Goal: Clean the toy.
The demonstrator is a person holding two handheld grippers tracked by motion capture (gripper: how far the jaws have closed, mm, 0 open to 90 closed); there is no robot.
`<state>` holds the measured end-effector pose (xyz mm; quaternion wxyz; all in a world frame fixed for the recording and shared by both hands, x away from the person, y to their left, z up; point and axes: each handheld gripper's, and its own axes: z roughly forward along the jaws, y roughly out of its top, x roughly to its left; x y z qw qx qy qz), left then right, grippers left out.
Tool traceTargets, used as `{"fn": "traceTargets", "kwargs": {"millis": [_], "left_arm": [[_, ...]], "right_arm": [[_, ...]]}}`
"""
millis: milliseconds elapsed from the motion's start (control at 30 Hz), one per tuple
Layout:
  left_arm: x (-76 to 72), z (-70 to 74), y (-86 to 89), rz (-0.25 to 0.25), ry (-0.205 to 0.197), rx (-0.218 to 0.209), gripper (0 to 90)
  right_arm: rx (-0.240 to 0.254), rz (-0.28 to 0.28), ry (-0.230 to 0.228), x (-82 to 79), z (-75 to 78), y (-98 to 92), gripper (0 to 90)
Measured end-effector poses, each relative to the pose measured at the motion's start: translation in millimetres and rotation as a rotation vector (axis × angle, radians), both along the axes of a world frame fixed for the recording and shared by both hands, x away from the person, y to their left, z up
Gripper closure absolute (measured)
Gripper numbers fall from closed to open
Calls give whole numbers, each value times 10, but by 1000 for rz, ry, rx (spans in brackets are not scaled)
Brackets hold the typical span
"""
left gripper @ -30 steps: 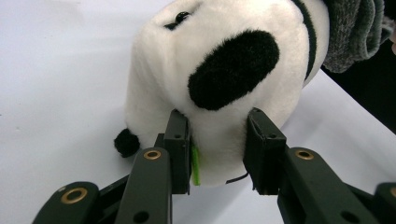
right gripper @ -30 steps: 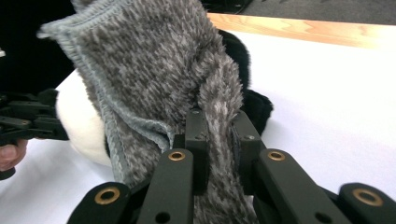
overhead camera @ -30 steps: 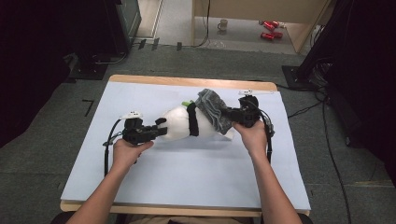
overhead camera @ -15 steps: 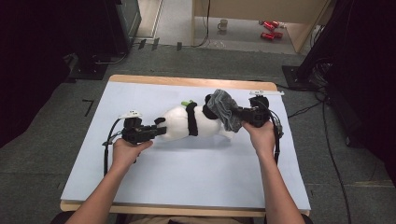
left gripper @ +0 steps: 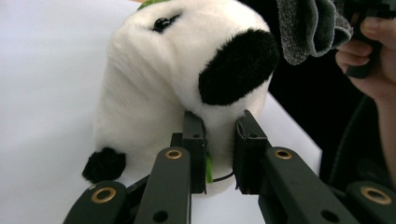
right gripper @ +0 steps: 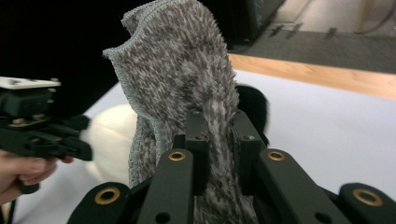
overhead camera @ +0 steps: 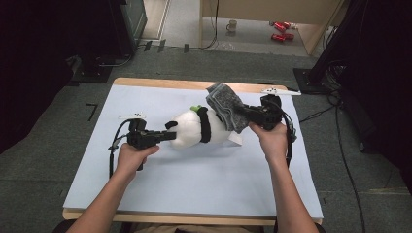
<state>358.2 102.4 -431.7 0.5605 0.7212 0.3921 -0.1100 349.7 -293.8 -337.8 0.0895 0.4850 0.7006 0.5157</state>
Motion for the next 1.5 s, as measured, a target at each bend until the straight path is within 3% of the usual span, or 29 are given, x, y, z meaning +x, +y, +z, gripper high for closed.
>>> {"fn": "traceTargets", "kwargs": {"millis": [67,200,333,467,667,733,900,1033,1167,1233,1400,1500], "left_arm": [[-13,23,13,-10,7,-19,788],[-52,57,15,-41,59,-70,788],[-74,39,-1,-9,52,-48,784],[-75,19,14,38,41,-29,773],[-94,12,7,94,3,30,751],[-96,7,11,94,-8,45,746],[-85,-17,27,105,-18,74,729],[-67,-38,57,125,-30,80,672],[-50,-56,95,116,-53,85,590],[-45,-59,111,105,-81,92,537],[-74,-66,171,74,-196,149,385],[-75,-96,184,53,-214,177,352]], "right_arm": [[5,19,-19,-41,70,50,813],[30,75,-47,-133,188,210,813],[44,155,-44,-197,202,470,813],[36,224,-10,-219,115,771,813],[22,280,54,-200,-118,1110,813],[-8,286,69,-180,-217,1196,812],[-69,248,85,-114,-377,1192,811],[-135,209,53,-87,-378,1125,811],[-142,191,70,-47,-412,1053,811],[-134,191,76,-26,-437,1032,811],[-127,191,74,-5,-450,997,809],[-121,186,74,6,-442,965,808]]}}
